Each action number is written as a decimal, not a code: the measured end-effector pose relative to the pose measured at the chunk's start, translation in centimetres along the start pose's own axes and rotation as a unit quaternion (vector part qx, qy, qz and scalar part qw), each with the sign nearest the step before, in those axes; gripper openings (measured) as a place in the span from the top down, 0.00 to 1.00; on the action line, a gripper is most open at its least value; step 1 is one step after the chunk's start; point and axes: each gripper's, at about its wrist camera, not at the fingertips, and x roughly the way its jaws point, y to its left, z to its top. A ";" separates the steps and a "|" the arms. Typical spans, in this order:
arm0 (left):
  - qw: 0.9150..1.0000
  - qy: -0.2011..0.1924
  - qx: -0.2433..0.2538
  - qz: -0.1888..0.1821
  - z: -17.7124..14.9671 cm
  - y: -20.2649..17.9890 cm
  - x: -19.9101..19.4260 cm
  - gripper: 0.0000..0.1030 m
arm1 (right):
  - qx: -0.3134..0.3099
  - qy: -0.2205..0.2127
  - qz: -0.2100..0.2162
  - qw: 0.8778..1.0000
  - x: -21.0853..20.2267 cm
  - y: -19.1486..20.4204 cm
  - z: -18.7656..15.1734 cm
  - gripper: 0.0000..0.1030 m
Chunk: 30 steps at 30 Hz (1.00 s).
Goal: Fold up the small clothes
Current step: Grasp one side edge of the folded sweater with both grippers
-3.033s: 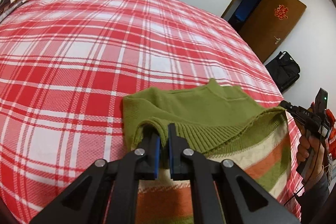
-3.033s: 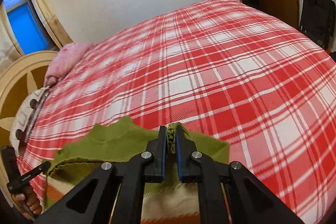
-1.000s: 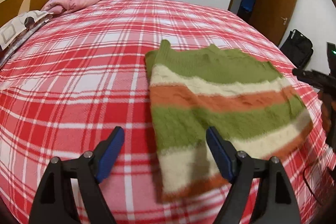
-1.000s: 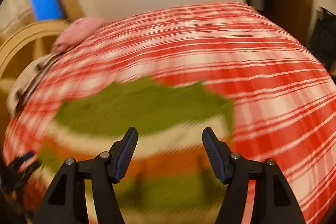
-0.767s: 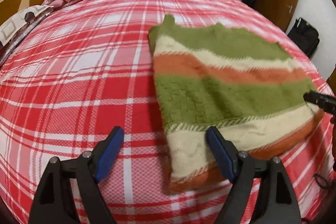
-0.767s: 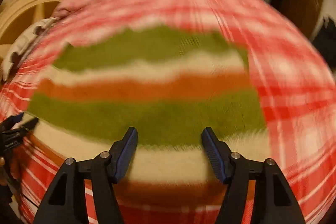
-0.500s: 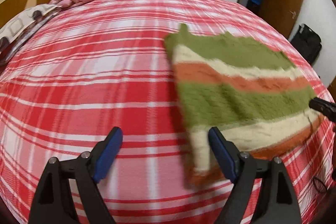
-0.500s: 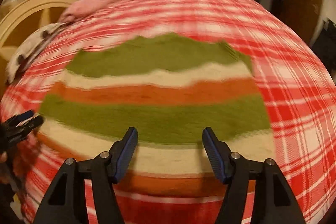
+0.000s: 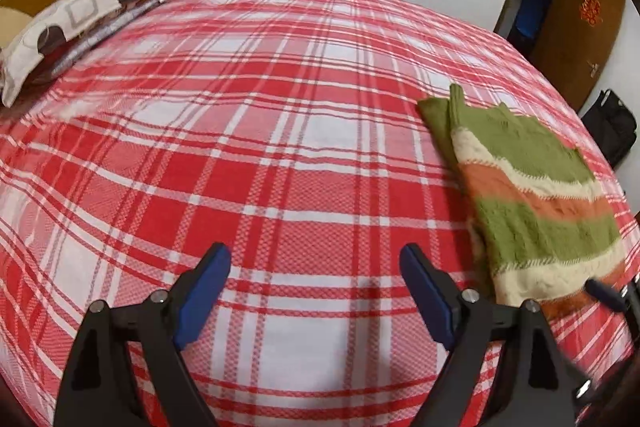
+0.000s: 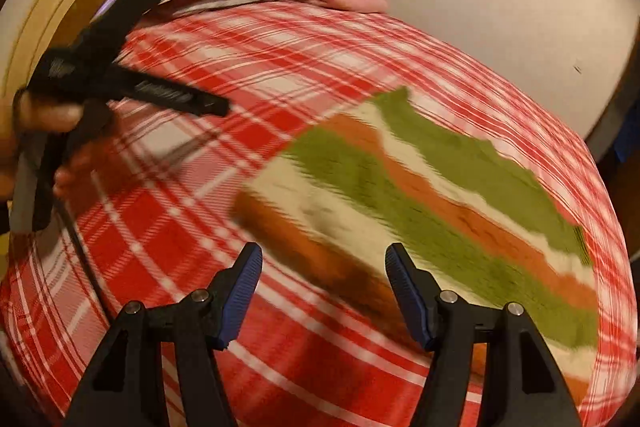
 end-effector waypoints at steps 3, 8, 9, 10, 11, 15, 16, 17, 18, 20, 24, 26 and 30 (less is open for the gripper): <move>0.999 0.016 -0.012 -0.033 0.4 0.5 0.7 0.13 | -0.030 0.000 -0.016 0.999 1.0 2.0 0.5 0.37; 0.996 0.031 -0.028 -0.075 1.5 0.5 1.4 0.14 | -0.073 -0.010 -0.052 0.996 2.5 4.0 1.1 0.37; 0.996 0.029 -0.029 -0.078 2.0 0.5 1.5 0.14 | -0.080 -0.014 -0.059 0.995 2.7 4.3 1.2 0.37; 0.996 0.027 -0.027 -0.081 2.3 0.3 1.6 0.14 | -0.083 -0.015 -0.063 0.994 2.7 4.4 1.2 0.38; 0.996 0.024 -0.023 -0.087 2.8 0.1 1.6 0.14 | -0.085 -0.015 -0.067 0.994 2.9 4.4 1.2 0.51; 0.994 0.019 -0.007 -0.103 4.2 -0.8 2.1 0.14 | -0.078 -0.010 -0.068 0.995 3.5 3.9 1.2 0.80; 0.994 0.017 -0.003 -0.107 4.4 -1.1 2.2 0.14 | -0.073 -0.010 -0.064 0.995 3.3 3.6 1.1 0.82; 0.994 0.017 0.002 -0.112 4.6 -1.5 2.4 0.14 | -0.065 -0.011 -0.060 0.996 3.2 3.2 1.0 0.84; 0.992 0.019 0.009 -0.122 5.0 -2.2 2.8 0.14 | -0.062 -0.011 -0.058 0.996 3.1 3.2 0.9 0.86; 0.990 0.021 0.012 -0.142 5.7 -3.0 3.4 0.14 | -0.060 -0.008 -0.052 0.997 3.0 3.0 0.8 0.87; 0.985 0.029 0.020 -0.168 7.1 -5.2 5.1 0.14 | -0.060 -0.005 -0.051 0.997 3.3 3.2 0.6 0.88; 0.984 0.032 0.028 -0.171 7.9 -6.3 6.1 0.15 | -0.058 -0.005 -0.051 0.997 3.4 3.1 0.5 0.89; 0.981 0.049 0.030 -0.185 9.1 -7.8 8.7 0.25 | -0.049 -0.004 -0.052 0.997 3.5 2.6 0.7 0.91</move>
